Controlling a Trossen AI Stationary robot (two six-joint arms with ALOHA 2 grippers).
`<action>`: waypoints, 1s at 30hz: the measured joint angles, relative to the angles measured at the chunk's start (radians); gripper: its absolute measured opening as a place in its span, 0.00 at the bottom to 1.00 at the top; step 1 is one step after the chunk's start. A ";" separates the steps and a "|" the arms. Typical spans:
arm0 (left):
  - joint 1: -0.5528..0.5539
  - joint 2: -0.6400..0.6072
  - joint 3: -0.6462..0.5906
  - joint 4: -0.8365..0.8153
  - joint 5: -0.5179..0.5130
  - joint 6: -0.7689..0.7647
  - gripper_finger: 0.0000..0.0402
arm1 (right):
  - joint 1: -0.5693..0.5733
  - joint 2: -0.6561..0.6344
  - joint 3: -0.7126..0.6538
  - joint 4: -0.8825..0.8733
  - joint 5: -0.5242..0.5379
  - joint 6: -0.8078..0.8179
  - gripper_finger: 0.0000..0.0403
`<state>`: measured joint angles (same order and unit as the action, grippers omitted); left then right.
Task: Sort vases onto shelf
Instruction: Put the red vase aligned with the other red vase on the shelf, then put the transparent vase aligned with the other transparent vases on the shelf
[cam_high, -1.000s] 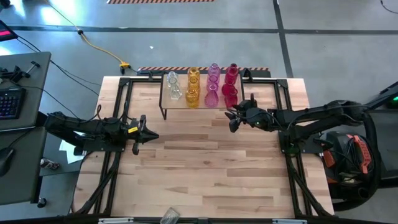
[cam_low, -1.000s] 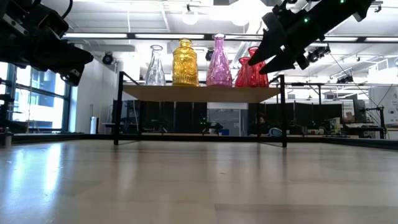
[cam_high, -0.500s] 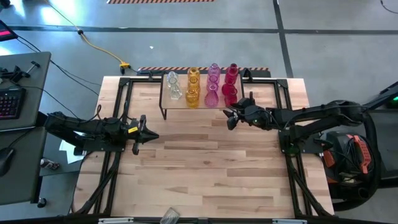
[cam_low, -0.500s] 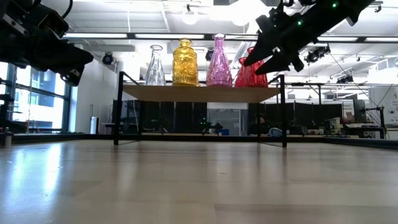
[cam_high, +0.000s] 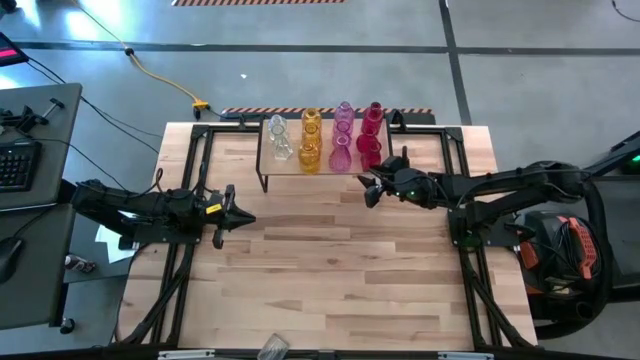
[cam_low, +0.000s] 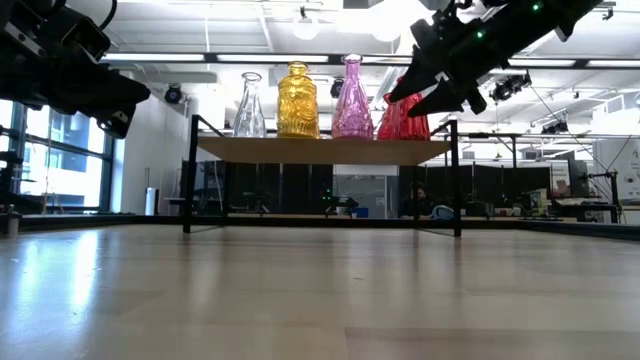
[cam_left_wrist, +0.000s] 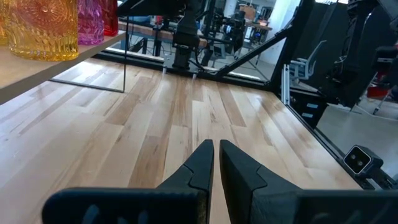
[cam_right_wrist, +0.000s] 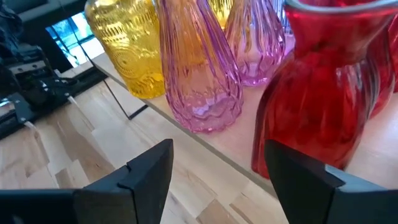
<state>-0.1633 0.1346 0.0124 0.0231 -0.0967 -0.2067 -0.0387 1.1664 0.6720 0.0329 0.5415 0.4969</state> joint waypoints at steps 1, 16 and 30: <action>0.000 0.000 0.000 0.000 0.000 0.000 0.05 | 0.003 0.000 0.000 0.006 -0.001 0.000 0.61; 0.000 0.000 0.000 0.000 0.000 0.000 0.05 | 0.159 -0.017 0.000 0.039 -0.009 0.122 0.61; 0.000 0.000 0.000 0.000 0.000 0.000 0.05 | 0.285 -0.016 0.000 0.032 -0.138 0.252 0.61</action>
<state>-0.1631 0.1348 0.0124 0.0231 -0.0967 -0.2066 0.2461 1.1500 0.6720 0.0650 0.4031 0.7490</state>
